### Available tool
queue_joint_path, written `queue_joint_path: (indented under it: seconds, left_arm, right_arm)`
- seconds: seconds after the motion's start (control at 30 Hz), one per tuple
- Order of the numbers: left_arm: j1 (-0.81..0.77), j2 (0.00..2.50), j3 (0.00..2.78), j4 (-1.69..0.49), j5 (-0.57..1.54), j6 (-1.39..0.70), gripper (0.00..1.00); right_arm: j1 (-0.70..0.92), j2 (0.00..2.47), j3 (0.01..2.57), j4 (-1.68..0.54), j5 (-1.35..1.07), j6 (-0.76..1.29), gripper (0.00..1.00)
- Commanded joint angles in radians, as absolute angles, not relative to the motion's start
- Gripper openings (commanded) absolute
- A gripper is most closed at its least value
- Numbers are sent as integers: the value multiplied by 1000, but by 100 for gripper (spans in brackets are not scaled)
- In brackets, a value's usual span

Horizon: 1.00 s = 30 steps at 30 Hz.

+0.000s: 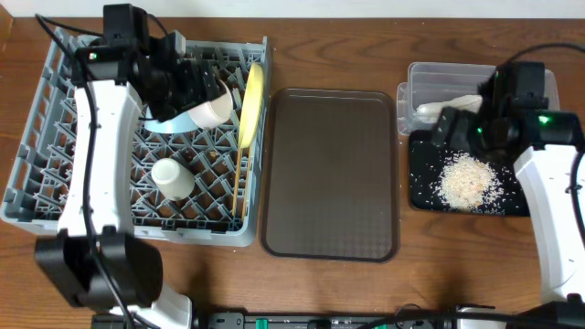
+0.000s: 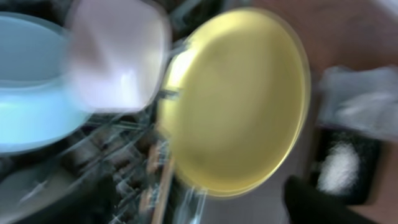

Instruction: Sort waste into correct bins and load items into the dishwasher

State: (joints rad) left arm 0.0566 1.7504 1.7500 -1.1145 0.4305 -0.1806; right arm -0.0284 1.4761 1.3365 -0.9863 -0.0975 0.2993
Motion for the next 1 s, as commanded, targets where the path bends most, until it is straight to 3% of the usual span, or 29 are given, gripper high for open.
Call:
queue_joint_path:
  seconds: [0.0, 0.17, 0.47, 0.7, 0.97]
  left_arm:
    - [13, 1729, 1762, -1198, 77, -170, 91]
    - [2, 1732, 1728, -1330, 36, -197, 91]
    - [1, 1695, 1673, -1401, 51, -187, 91]
    - [0, 1451, 1463, -1276, 67, -173, 91]
    - [0, 1076, 1151, -1058, 71, -158, 91]
  right_arm:
    - [53, 1460, 1354, -872, -156, 225, 99]
    - [134, 1477, 1354, -779, -28, 182, 99]
    - [84, 1476, 1347, -981, -34, 185, 99]
    - [85, 1386, 1227, -995, -38, 170, 99]
    - [86, 1092, 973, -865, -56, 171, 99]
